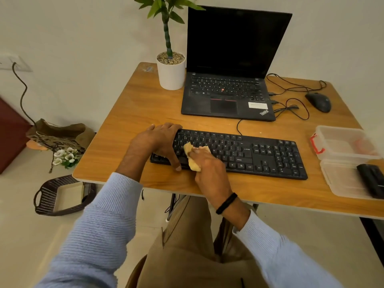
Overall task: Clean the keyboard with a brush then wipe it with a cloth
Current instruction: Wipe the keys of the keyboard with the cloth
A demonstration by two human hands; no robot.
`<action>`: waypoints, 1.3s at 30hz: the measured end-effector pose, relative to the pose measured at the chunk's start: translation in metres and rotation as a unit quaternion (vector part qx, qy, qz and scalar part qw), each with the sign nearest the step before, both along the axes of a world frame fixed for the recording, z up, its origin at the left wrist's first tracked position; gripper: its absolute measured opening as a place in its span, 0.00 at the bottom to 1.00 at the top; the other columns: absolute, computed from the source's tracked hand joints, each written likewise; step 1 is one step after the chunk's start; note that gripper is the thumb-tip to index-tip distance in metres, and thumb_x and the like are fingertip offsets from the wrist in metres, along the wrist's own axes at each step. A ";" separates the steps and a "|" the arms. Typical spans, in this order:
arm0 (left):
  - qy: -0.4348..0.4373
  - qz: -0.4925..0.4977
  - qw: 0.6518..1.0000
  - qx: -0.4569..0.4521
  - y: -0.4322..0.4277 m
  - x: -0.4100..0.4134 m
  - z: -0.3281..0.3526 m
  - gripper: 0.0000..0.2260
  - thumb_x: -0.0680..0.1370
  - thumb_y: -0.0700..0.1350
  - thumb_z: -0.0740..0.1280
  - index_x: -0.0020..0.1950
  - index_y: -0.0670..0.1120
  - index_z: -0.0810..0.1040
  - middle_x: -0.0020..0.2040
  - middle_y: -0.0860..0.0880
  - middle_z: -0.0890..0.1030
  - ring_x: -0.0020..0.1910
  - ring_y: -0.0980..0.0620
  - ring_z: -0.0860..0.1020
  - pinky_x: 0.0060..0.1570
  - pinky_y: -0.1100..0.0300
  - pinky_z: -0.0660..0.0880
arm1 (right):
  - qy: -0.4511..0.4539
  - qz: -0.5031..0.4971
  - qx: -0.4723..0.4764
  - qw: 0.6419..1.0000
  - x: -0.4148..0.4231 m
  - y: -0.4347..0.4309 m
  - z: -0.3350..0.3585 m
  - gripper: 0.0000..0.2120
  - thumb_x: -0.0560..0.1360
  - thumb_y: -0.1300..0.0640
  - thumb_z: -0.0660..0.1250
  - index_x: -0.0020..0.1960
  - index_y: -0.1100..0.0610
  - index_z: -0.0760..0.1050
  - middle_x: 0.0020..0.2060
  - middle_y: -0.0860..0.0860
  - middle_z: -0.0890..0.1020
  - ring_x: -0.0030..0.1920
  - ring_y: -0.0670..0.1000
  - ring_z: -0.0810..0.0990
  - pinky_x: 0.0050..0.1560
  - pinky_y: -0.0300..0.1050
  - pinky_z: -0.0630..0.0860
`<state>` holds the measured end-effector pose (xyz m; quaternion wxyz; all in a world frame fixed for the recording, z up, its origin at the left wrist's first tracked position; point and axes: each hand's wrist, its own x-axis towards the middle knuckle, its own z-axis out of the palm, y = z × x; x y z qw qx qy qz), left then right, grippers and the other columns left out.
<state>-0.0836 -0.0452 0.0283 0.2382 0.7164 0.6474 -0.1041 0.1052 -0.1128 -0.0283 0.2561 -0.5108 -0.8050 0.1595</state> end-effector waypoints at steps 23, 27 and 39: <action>0.019 -0.010 1.000 0.014 -0.004 0.015 0.005 0.66 0.57 0.62 0.84 0.83 0.54 0.44 0.83 0.48 0.51 0.82 0.44 0.51 0.78 0.39 0.37 | 0.172 -0.178 0.001 0.969 0.055 -0.014 0.025 0.17 0.75 0.63 0.71 0.63 0.56 0.78 0.55 0.52 0.84 0.52 0.48 0.82 0.43 0.25 0.69; 0.001 -0.026 0.999 0.023 -0.005 0.032 0.005 0.65 0.59 0.62 0.83 0.83 0.54 0.43 0.84 0.48 0.52 0.82 0.44 0.50 0.77 0.38 0.34 | 0.161 -0.257 0.031 0.952 0.067 0.025 0.034 0.15 0.76 0.57 0.71 0.63 0.56 0.80 0.52 0.53 0.85 0.50 0.51 0.83 0.43 0.34 0.72; 0.003 -0.013 1.000 0.018 -0.007 0.039 0.003 0.64 0.60 0.61 0.83 0.83 0.51 0.46 0.83 0.49 0.54 0.82 0.47 0.51 0.78 0.40 0.34 | -0.005 -0.028 0.003 1.000 0.014 0.044 0.006 0.20 0.75 0.66 0.67 0.66 0.56 0.76 0.64 0.55 0.78 0.66 0.55 0.74 0.70 0.49 0.69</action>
